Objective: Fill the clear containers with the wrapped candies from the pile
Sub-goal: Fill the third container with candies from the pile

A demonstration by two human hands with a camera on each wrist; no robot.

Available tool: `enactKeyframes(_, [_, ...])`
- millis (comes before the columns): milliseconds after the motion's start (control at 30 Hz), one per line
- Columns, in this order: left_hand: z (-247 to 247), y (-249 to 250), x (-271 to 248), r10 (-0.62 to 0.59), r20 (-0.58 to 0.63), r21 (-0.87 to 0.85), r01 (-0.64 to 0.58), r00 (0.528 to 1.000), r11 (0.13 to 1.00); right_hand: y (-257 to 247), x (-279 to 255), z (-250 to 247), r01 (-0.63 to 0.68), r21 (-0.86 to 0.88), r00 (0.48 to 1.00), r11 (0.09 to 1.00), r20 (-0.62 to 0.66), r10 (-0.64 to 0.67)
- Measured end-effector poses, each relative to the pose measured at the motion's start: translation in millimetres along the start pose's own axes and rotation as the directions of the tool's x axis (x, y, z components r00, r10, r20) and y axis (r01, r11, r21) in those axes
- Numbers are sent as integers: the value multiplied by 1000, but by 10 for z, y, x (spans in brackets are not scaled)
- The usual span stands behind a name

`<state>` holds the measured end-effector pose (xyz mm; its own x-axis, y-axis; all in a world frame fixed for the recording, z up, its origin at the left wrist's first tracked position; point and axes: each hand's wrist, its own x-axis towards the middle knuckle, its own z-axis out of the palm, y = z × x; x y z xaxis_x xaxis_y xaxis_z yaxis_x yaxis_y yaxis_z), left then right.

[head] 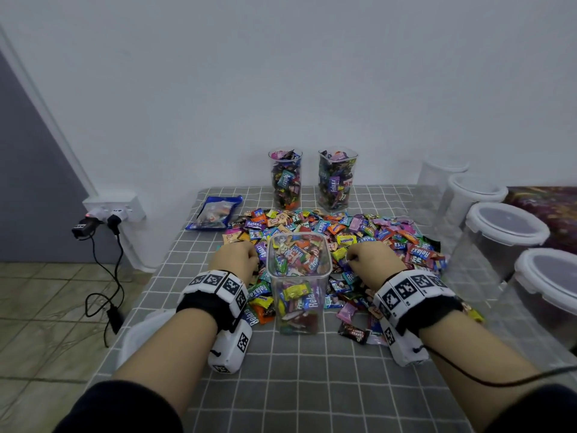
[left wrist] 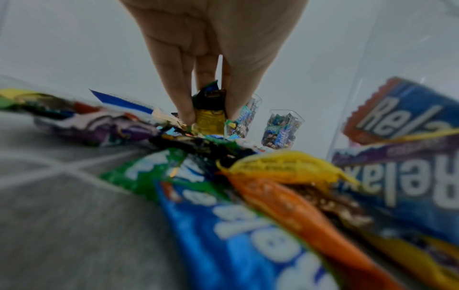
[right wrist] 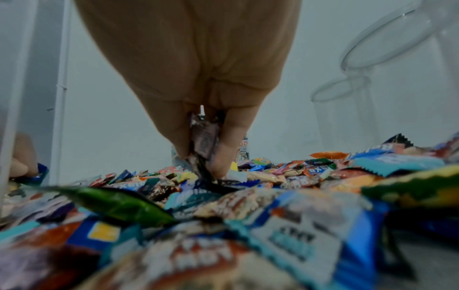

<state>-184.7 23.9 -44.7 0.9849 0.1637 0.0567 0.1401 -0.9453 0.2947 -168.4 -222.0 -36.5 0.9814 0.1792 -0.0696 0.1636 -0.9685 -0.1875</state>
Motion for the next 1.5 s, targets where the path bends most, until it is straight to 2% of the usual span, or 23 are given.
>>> enactKeyframes(300, [-124, 29, -164, 24, -108, -117, -37, 994, 992, -38, -143, -123, 34, 215, 988, 976, -153, -1])
enactKeyframes(500, [-206, 107, -228, 58, -183, -177, -91, 981, 980, -140, -265, -335, 120, 326, 958, 938, -285, -23])
enactKeyframes(700, [-322, 135, -207, 77, -285, -252, -152, 955, 956, -362, -441, -610, 276, 368, 896, 888, -434, -98])
enactKeyframes(867, [-461, 179, -231, 101, -362, -276, -210, 927, 938, -571, -578, -722, 436, 342, 808, 832, -556, -195])
enactKeyframes(1067, [-608, 255, -316, 111, -405, -320, -254, 908, 913, -720, -643, -621, 532, 281, 759, 799, -576, -303])
enactKeyframes(1267, [-665, 334, -384, 116, -423, -388, -295, 899, 873, -779, -646, -490, 588, 232, 741, 775, -538, -401])
enactKeyframes(1500, [-698, 399, -424, 149, -436, -424, -348, 888, 836, -752, -651, -429, 630, 235, 716, 740, -544, -437])
